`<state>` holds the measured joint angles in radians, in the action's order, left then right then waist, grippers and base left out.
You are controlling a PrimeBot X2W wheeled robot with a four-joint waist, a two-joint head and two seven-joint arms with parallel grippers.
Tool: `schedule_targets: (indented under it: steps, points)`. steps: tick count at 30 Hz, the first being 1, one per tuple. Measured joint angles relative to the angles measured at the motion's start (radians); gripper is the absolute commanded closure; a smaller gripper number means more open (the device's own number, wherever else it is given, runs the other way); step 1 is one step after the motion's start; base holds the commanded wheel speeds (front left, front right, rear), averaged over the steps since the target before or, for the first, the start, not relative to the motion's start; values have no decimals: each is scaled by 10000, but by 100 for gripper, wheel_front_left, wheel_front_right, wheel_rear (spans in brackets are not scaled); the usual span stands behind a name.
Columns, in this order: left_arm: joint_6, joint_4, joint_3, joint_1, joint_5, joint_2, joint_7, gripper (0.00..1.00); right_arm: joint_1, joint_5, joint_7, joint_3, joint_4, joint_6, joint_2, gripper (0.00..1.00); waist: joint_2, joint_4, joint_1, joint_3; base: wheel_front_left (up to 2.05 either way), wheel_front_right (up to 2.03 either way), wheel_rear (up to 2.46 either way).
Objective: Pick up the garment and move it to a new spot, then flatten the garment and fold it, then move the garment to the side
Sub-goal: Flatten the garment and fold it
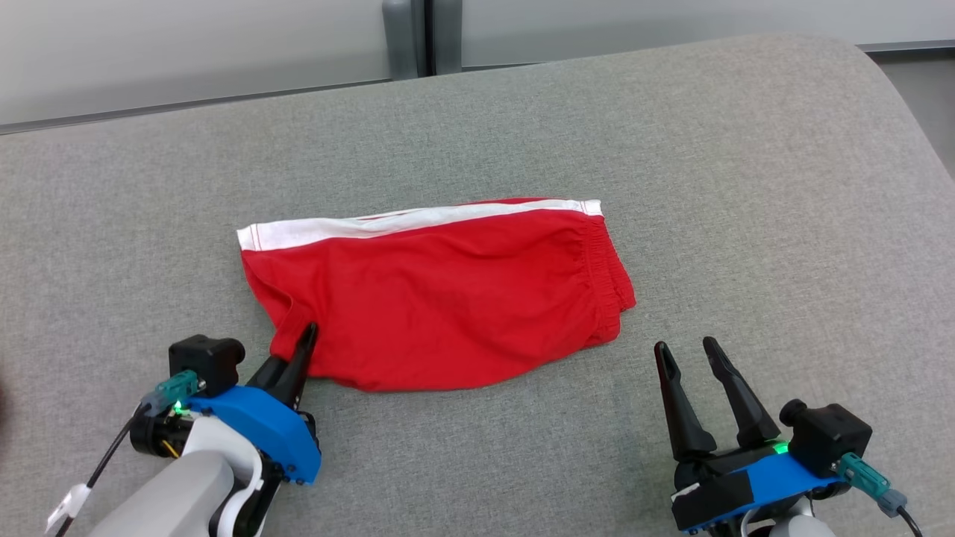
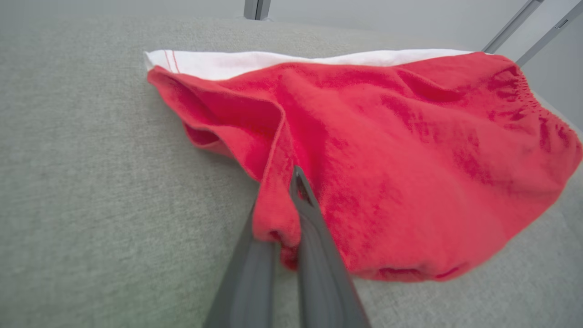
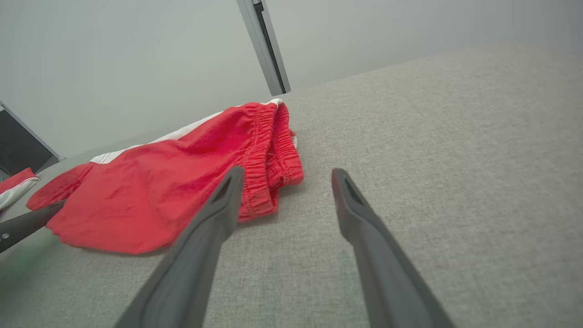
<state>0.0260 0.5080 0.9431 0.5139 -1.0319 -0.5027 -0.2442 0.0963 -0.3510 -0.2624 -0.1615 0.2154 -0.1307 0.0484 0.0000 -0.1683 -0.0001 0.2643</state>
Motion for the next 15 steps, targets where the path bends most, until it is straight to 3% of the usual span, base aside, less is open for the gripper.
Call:
schedule_targets:
  steps: [5,6,7,8,12,15]
  points:
    - [401,-491,-61,-540,-54,-69,-48,100,-1,100,-2,136,38,0,4,0,0,125,1,10,0,0,0]
    - [481,-502,-25,-617,-12,-67,-54,90,0,111,-2,123,71,0,6,0,0,154,1,-11,0,0,0]
    - [533,-512,-48,-660,21,-56,-56,40,1,151,-2,94,104,0,2,0,0,185,2,-37,0,0,0]
    - [573,-523,-117,-667,23,-21,-84,0,2,159,-2,88,138,0,-2,0,0,225,1,-71,0,0,0]
    - [825,-531,-520,-680,499,31,-151,0,17,190,-2,150,242,0,2,0,0,395,1,-244,0,0,0]
    - [986,-857,-1346,-850,1137,161,-174,0,36,366,-2,234,274,0,0,0,0,553,1,-408,0,0,0]
